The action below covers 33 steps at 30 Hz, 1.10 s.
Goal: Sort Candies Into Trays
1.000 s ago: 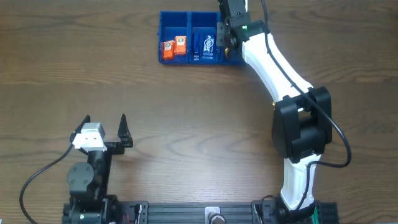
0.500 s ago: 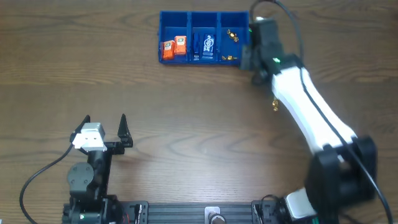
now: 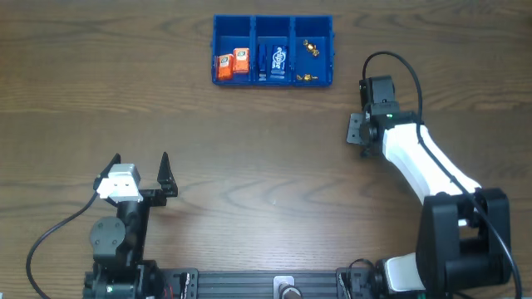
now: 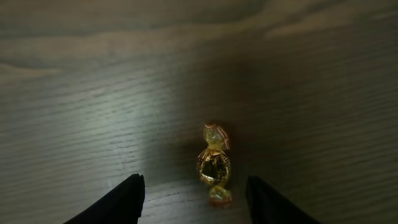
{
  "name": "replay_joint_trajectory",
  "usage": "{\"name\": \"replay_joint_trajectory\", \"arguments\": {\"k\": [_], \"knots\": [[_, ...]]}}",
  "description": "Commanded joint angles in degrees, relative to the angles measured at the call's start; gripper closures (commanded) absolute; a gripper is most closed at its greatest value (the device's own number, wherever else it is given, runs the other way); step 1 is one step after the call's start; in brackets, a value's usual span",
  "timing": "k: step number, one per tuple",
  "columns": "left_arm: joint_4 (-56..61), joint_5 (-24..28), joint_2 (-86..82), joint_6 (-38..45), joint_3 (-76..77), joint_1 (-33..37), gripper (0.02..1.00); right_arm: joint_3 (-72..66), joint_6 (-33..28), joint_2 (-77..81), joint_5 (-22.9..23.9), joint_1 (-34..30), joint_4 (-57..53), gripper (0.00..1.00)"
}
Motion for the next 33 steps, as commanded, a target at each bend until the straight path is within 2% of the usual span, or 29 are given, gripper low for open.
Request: {"name": "replay_joint_trajectory", "arguments": {"k": [1,9,22,24,30,33], "knots": [[-2.4,0.7,-0.3,0.6,-0.9,0.2,0.020,0.0,-0.3,3.7,-0.1,-1.5,0.0,0.452],[-2.4,0.7,-0.3,0.6,-0.9,0.2,0.020,0.0,-0.7,6.3,0.3,-2.5,0.7,0.454],[-2.4,0.7,-0.3,0.6,-0.9,0.2,0.020,0.0,-0.7,7.7,1.0,-2.8,1.4,0.520],[-2.4,0.7,-0.3,0.6,-0.9,0.2,0.020,0.0,-0.7,8.0,1.0,-2.8,1.5,0.549],[-2.4,0.7,-0.3,0.6,-0.9,0.2,0.020,0.0,-0.7,8.1,1.0,-2.8,1.7,0.739],[-2.4,0.7,-0.3,0.6,-0.9,0.2,0.020,0.0,-0.6,8.1,1.0,-2.8,1.7,0.796]]}}
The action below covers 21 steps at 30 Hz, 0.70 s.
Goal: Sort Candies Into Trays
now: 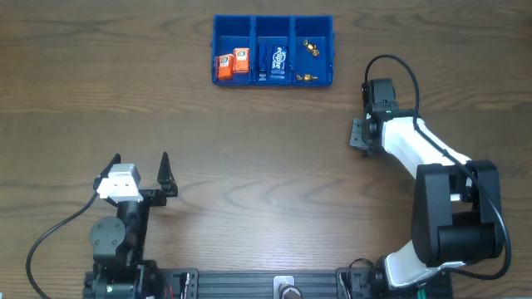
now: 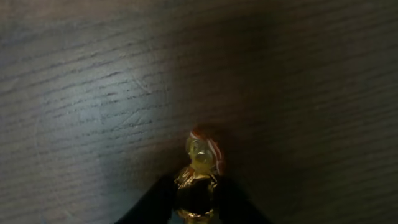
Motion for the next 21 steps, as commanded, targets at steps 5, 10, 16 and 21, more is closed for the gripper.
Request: {"name": "replay_joint_trajectory", "arguments": {"k": [5,10,16,21], "knots": [[-2.4,0.7,-0.3,0.6,-0.9,0.2,0.020,0.0,0.0,1.0,0.1,-0.1,0.5,0.831],[-2.4,0.7,-0.3,0.6,-0.9,0.2,0.020,0.0,0.0,-2.1,-1.6,2.8,0.6,0.849],[-2.4,0.7,-0.3,0.6,-0.9,0.2,0.020,2.9,0.0,-16.6,-1.8,10.7,0.5,0.853],[-2.4,0.7,-0.3,0.6,-0.9,0.2,0.023,15.0,1.6,-17.1,-1.8,11.8,-0.2,0.851]]}}
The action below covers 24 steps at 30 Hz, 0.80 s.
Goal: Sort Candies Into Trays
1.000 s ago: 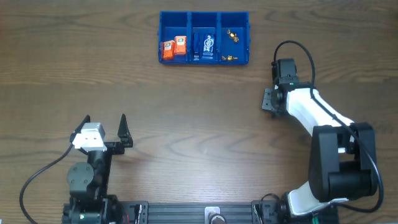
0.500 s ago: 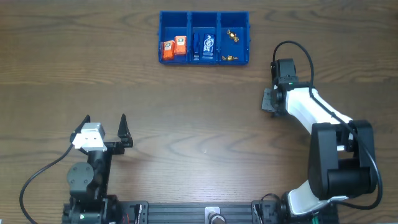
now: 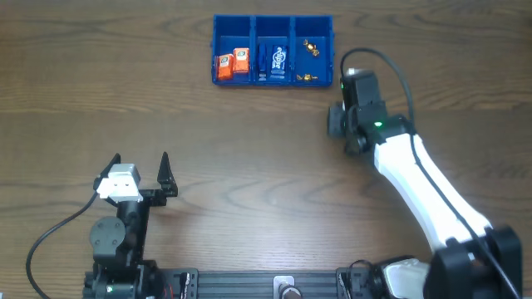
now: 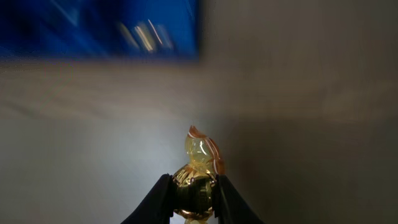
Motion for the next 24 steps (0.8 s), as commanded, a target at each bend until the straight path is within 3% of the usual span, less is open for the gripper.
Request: {"name": "replay_joint_trajectory", "arguments": {"k": [1,10,24], "knots": [[-2.4,0.7,-0.3,0.6,-0.9,0.2,0.020,13.5,1.6,0.8,0.2,0.4,0.4,0.851],[-2.4,0.7,-0.3,0.6,-0.9,0.2,0.023,34.2,-1.2,20.1,1.0,0.4,0.5,0.842],[-2.4,0.7,-0.3,0.6,-0.9,0.2,0.023,36.2,-1.0,31.1,0.9,2.2,5.5,0.779]]}}
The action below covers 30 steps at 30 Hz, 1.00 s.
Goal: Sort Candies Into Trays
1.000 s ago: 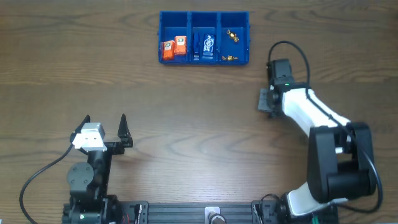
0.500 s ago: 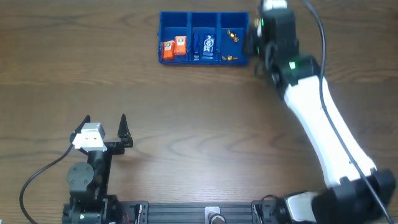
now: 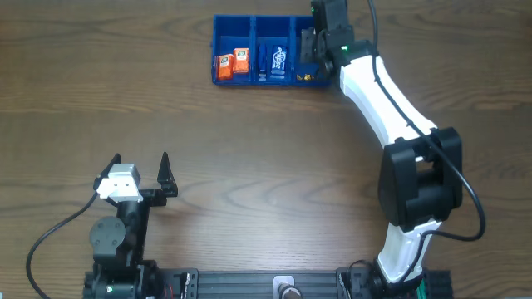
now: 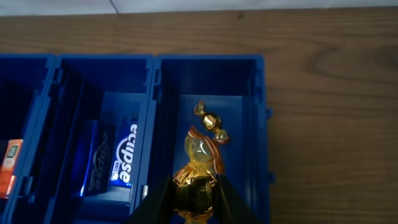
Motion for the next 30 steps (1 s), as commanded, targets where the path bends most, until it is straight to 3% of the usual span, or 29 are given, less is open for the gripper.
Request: {"name": "replay_joint_trajectory", "arguments": {"k": [1,5,6,12,16,21,30], "knots": [[-2.4,0.7,-0.3,0.6,-0.9,0.2,0.023,1.4,-0.9,0.4,0.4,1.2,1.5,0.752],[-2.4,0.7,-0.3,0.6,-0.9,0.2,0.020,1.4,-0.9,0.7,0.4,1.4,2.1,0.562],[-2.4,0.7,-0.3,0.6,-0.9,0.2,0.020,1.4,-0.9,0.7,0.4,1.4,2.2,0.463],[-2.4,0.7,-0.3,0.6,-0.9,0.2,0.023,0.0,-2.6,-3.3,0.4,0.6,2.6,0.312],[-2.4,0.7,-0.3,0.6,-0.9,0.2,0.020,-9.4,-6.8,-16.8,2.1,-1.4,7.5,0.224],[-2.4,0.7,-0.3,0.6,-0.9,0.2,0.020,-26.1,-7.8,-40.1,3.5,-6.0,10.3,0.001],[-2.4,0.7,-0.3,0.6,-0.9,0.2,0.020,-63.2,-9.7,-83.7,3.3,-8.4,16.3,0.003]]}}
